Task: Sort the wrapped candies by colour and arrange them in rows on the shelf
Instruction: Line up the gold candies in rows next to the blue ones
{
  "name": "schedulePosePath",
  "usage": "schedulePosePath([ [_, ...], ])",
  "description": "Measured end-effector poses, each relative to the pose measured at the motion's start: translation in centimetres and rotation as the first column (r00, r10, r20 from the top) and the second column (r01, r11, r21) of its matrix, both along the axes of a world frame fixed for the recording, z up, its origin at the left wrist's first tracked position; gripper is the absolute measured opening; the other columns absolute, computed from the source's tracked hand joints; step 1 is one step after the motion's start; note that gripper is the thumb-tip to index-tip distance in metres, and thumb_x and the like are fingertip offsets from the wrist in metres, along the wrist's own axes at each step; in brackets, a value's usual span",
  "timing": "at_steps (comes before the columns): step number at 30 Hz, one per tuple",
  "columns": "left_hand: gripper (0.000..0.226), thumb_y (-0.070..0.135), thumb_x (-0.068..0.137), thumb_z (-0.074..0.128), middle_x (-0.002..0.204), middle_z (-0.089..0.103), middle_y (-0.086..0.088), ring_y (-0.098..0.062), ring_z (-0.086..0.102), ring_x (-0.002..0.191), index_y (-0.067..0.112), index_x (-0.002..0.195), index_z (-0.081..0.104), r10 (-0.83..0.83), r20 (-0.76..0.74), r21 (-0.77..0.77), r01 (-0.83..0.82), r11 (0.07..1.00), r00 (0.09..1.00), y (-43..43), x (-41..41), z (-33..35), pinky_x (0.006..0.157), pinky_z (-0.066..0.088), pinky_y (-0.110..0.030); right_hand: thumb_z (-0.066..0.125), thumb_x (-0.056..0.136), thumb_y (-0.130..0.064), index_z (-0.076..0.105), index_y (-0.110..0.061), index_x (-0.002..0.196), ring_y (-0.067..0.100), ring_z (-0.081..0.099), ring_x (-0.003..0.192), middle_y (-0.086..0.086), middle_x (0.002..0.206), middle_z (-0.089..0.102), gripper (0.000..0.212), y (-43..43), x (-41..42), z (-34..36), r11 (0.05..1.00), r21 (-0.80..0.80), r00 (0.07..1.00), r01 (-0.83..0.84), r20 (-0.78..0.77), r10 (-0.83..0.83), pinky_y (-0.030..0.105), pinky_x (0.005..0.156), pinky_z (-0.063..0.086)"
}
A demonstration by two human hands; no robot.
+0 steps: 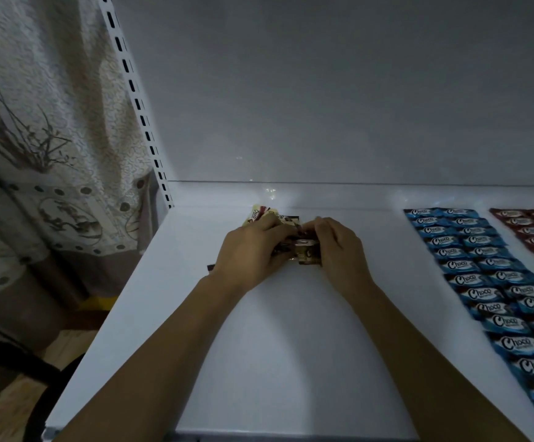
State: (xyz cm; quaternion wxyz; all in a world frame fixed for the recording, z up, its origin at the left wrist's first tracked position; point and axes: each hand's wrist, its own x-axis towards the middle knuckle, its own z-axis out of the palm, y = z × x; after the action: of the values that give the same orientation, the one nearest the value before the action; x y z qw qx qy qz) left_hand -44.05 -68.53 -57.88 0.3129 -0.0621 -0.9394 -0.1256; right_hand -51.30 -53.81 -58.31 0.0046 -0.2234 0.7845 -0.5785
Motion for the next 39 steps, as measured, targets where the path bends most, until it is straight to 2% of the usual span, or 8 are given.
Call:
schedulePosePath([
  [3, 0.033, 0.039, 0.085, 0.052, 0.095, 0.063, -0.001, -0.023, 0.064, 0.073, 0.018, 0.104, 0.069, 0.018, 0.001, 0.121, -0.018, 0.992, 1.000, 0.2, -0.7, -0.1, 0.056, 0.054, -0.035, 0.037, 0.101, -0.029, 0.068, -0.015, 0.092, 0.008, 0.061, 0.079, -0.003, 0.084, 0.066, 0.035, 0.2, -0.2, 0.2, 0.999, -0.020, 0.999, 0.046, -0.015, -0.046, 0.005, 0.066, 0.041],
  [11, 0.018, 0.026, 0.089, 0.066, 0.087, 0.061, 0.007, -0.004, 0.056, 0.081, 0.012, 0.098, 0.069, 0.146, -0.122, 0.520, -0.062, 0.852, 0.982, 0.4, -1.1, 0.4, 0.070, 0.046, -0.013, 0.036, 0.099, -0.038, 0.063, -0.019, 0.099, 0.004, 0.059, 0.086, -0.004, 0.091, 0.063, 0.033, 0.4, 0.1, 0.2, 0.995, -0.087, 0.999, 0.038, 0.001, -0.038, 0.003, 0.072, 0.040],
  [15, 0.015, 0.032, 0.089, 0.063, 0.087, 0.063, 0.006, -0.005, 0.060, 0.081, 0.019, 0.095, 0.067, 0.126, -0.138, 0.612, -0.015, 0.791, 0.982, 0.2, -0.8, 0.8, 0.072, 0.052, -0.022, 0.034, 0.089, -0.056, 0.061, -0.026, 0.116, -0.002, 0.056, 0.103, -0.012, 0.109, 0.063, 0.049, 0.3, 0.5, 0.0, 0.996, -0.001, 0.996, -0.084, -0.032, 0.084, 0.018, 0.089, 0.043],
  [19, 0.021, 0.038, 0.089, 0.061, 0.086, 0.066, 0.002, -0.012, 0.064, 0.080, 0.018, 0.092, 0.066, 0.127, -0.131, 0.667, -0.007, 0.745, 0.983, 0.1, -1.0, 1.0, 0.071, 0.054, -0.040, 0.052, 0.077, -0.069, 0.059, -0.031, 0.121, -0.002, 0.052, 0.109, -0.015, 0.120, 0.056, 0.059, 0.0, 0.5, -0.3, 0.964, 0.196, 0.974, -0.177, -0.105, 0.200, 0.016, 0.092, 0.040],
  [24, 0.040, 0.055, 0.084, 0.051, 0.085, 0.068, 0.004, -0.015, 0.066, 0.081, 0.019, 0.093, 0.065, 0.144, -0.104, 0.700, -0.030, 0.714, 0.984, -0.2, -1.3, 0.9, 0.071, 0.055, -0.045, 0.062, 0.087, -0.040, 0.067, -0.019, 0.117, 0.012, 0.049, 0.118, -0.003, 0.130, 0.055, 0.037, -0.5, 0.0, -1.1, 0.934, 0.347, 0.945, -0.083, -0.270, 0.184, 0.022, 0.097, 0.036],
  [28, 0.015, 0.030, 0.092, 0.061, 0.076, 0.067, 0.004, -0.010, 0.065, 0.073, 0.017, 0.086, 0.064, 0.155, -0.098, 0.754, -0.028, 0.656, 0.983, -0.2, -1.4, 1.2, 0.069, 0.054, -0.032, 0.063, 0.087, -0.037, 0.069, -0.020, 0.113, 0.011, 0.054, 0.113, -0.004, 0.125, 0.057, 0.032, -0.3, 0.3, -0.8, 0.954, 0.283, 0.956, -0.097, -0.240, 0.168, 0.032, 0.098, 0.044],
  [32, 0.023, 0.029, 0.093, 0.061, 0.063, 0.061, 0.010, -0.008, 0.058, 0.061, 0.020, 0.072, 0.058, 0.209, -0.113, 0.817, -0.029, 0.577, 0.971, -0.3, -1.1, 1.4, 0.059, 0.047, -0.023, 0.061, 0.089, -0.035, 0.069, -0.018, 0.108, 0.011, 0.057, 0.105, -0.004, 0.113, 0.062, 0.027, 0.0, 0.4, -0.3, 0.978, 0.208, 0.968, -0.036, -0.237, 0.086, 0.035, 0.095, 0.047],
  [39, 0.028, 0.030, 0.093, 0.061, 0.053, 0.054, 0.015, 0.002, 0.050, 0.052, 0.026, 0.066, 0.053, 0.233, -0.147, 0.870, 0.014, 0.492, 0.961, -0.1, -0.5, 2.6, 0.054, 0.039, -0.014, 0.044, 0.098, -0.029, 0.048, -0.021, 0.133, 0.017, 0.051, 0.116, 0.000, 0.127, 0.055, 0.037, -1.6, 1.4, 0.6, 0.926, 0.373, 0.971, -0.064, -0.190, 0.144, 0.033, 0.100, 0.039],
])
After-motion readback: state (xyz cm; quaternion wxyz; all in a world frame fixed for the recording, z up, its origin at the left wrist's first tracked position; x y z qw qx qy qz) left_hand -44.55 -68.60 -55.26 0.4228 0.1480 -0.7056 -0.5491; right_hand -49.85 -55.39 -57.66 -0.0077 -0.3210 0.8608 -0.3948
